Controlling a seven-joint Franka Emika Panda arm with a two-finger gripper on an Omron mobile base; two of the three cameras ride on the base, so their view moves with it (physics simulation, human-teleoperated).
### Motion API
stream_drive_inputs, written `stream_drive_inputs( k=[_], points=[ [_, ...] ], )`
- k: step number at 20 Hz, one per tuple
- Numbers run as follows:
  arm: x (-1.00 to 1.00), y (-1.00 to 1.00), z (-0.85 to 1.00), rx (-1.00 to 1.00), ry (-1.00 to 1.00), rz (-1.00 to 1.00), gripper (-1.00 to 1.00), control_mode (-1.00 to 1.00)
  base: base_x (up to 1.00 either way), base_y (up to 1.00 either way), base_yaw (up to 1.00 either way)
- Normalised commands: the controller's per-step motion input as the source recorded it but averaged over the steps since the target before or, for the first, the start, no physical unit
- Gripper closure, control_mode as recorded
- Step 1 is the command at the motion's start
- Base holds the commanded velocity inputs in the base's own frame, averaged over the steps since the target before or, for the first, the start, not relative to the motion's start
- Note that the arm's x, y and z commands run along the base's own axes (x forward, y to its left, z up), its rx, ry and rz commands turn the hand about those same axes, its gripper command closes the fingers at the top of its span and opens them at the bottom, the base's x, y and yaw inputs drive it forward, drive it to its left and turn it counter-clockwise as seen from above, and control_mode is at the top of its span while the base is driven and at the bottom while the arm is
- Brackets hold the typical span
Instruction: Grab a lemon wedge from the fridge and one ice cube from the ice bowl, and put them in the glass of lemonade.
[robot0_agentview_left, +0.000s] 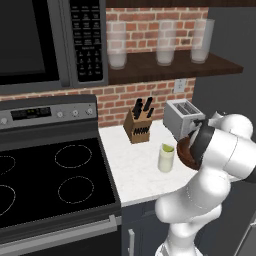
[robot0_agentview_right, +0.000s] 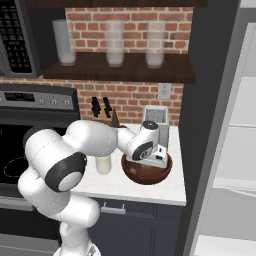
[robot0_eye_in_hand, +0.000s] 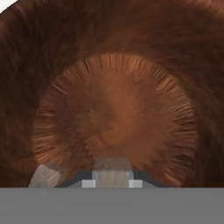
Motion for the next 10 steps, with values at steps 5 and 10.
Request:
stream_drive_inputs(
  k=[5,10],
  points=[
    [-0.13,0.08,0.26,0.0,-0.17,0.0,1.0,-1.0,0.0,0.0,0.0],
    [-0.16,0.15,0.4,0.03,-0.16,0.0,1.0,-1.0,0.0,0.0,0.0]
  ],
)
